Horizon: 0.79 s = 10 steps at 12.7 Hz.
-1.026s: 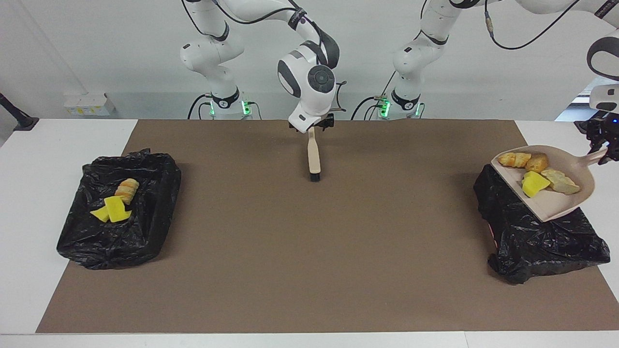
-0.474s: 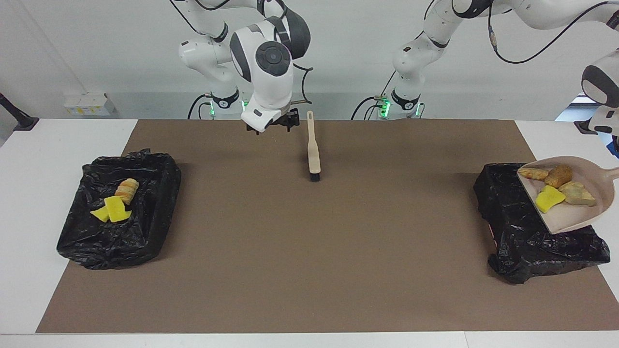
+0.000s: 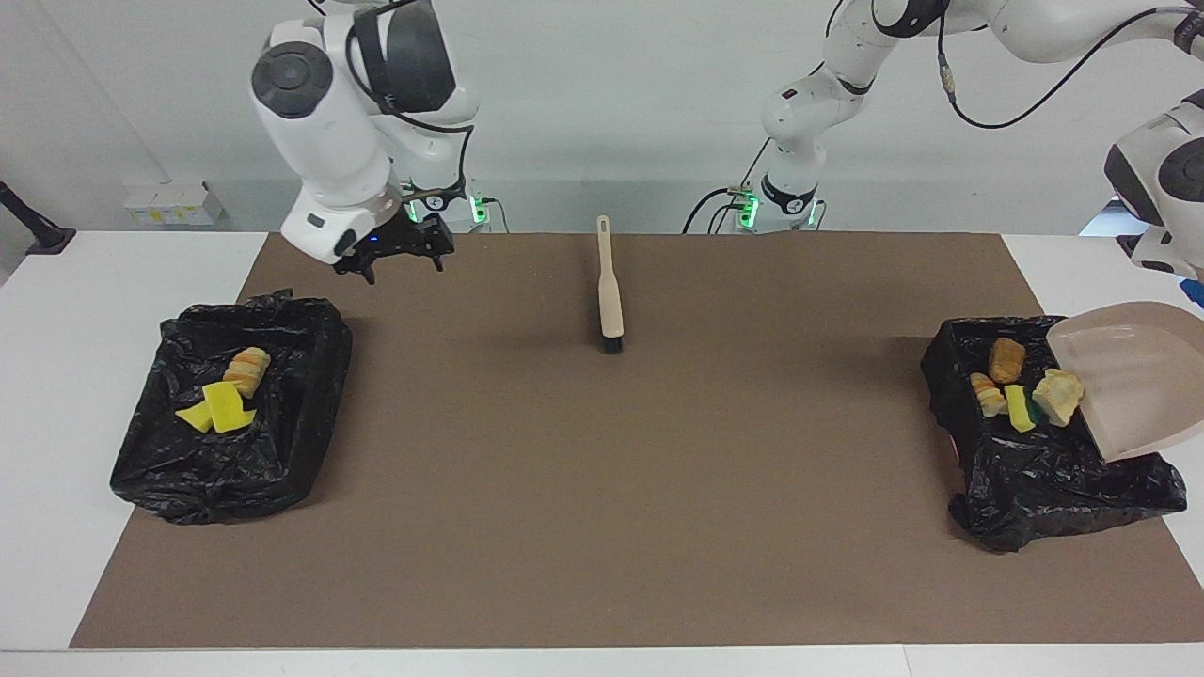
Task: Sweep and dump trash in bin
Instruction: 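Tilt the dustpan over the bag with the left gripper to dump debris, then bring the empty dustpan back to the table center with the left gripper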
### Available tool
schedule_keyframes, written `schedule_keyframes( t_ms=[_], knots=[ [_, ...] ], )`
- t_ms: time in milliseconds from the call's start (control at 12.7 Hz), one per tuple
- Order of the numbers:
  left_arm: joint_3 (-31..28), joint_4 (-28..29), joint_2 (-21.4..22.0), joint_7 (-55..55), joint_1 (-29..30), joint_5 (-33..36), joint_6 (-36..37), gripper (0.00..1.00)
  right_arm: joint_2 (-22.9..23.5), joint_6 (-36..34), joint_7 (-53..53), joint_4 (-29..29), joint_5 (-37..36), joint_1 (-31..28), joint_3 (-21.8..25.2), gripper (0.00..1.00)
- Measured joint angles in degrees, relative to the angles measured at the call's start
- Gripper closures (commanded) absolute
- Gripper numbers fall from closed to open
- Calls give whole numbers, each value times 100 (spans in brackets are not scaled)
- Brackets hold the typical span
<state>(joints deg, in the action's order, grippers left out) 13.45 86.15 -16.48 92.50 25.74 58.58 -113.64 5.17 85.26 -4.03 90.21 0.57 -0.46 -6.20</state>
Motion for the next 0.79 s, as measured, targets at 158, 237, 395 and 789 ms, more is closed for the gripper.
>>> schedule_keyframes(
  t_ms=[158,237,395,789],
  knots=[
    [4,-47,15,-148,-193,492,235,100,-5,303,-19,-68,-167,-297,78,0],
    [4,-65,36,-324,-300,740,413,100,-7,421,-20,-104,-242,-380,112,0],
    [15,-90,98,-635,-537,985,789,100,-60,498,331,-188,-278,-410,149,0],
    [71,-105,324,-826,-1008,-328,1437,100,-744,503,1057,105,-279,-361,145,0]
  ],
)
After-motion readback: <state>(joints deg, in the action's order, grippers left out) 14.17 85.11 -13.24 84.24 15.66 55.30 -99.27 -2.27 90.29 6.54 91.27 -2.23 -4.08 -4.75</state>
